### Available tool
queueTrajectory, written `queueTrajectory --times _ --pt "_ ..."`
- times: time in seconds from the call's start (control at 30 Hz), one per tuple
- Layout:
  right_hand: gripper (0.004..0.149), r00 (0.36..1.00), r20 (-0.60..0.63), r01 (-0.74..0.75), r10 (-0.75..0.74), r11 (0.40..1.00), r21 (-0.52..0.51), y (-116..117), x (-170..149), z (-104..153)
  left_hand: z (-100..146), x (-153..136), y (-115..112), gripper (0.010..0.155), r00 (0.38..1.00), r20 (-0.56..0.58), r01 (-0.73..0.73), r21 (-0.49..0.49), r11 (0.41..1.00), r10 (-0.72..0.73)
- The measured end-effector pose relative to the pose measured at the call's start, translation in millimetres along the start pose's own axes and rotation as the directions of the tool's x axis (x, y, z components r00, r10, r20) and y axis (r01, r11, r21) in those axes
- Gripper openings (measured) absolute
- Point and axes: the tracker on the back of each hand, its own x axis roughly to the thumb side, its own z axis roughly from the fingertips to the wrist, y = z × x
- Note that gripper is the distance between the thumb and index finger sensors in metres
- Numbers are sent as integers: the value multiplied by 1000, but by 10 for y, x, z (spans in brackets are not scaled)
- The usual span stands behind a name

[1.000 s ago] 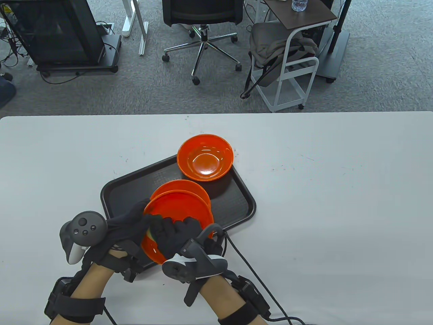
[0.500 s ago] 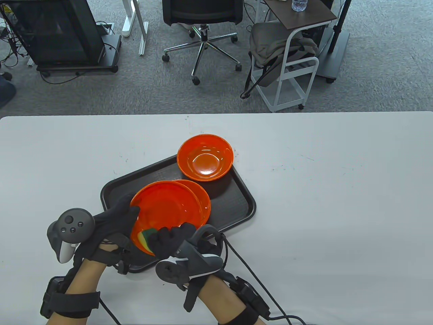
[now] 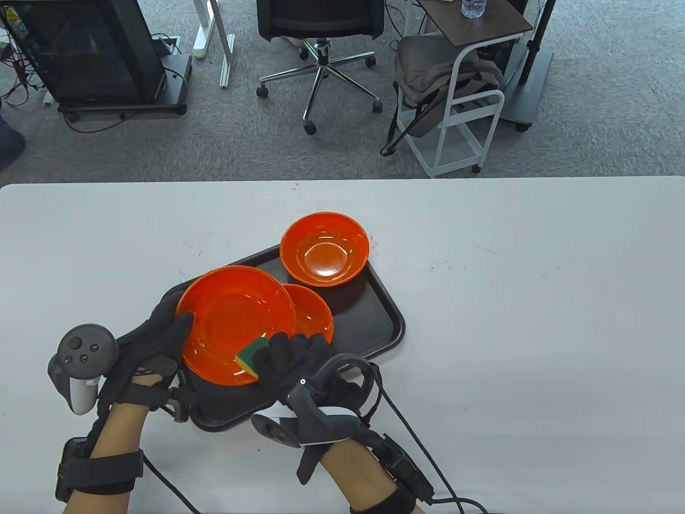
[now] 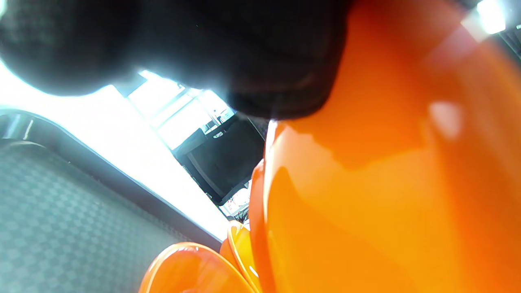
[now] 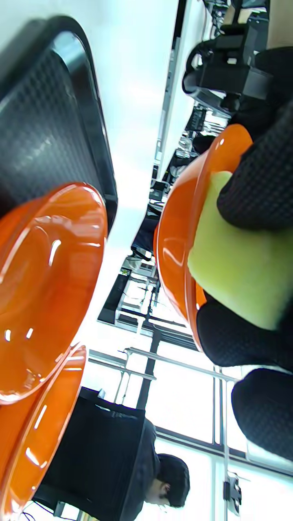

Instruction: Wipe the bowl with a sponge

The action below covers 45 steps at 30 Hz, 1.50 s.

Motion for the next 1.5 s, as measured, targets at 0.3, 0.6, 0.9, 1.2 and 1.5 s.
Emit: queueTrajectory --times 0.3,0.6,0.9,1.2,1.5 --pt "48 998 -60 2 -8 995 -98 35 -233 80 -1 -30 39 52 999 -31 -14 16 1000 15" --pt "48 993 -100 33 -56 976 -217 -4 -352 155 -4 -150 181 52 990 -104 -85 64 994 91" --pt "49 620 -106 625 -777 571 -533 217 -730 364 -27 -251 159 53 935 -139 -323 41 945 326" --pt "49 503 74 775 -861 412 -479 285 -678 304 -28 -157 56 54 952 -137 -284 -52 958 275" --pt "49 466 75 762 -881 357 -540 300 -743 351 -20 -23 -69 54 973 -111 -225 -235 946 203"
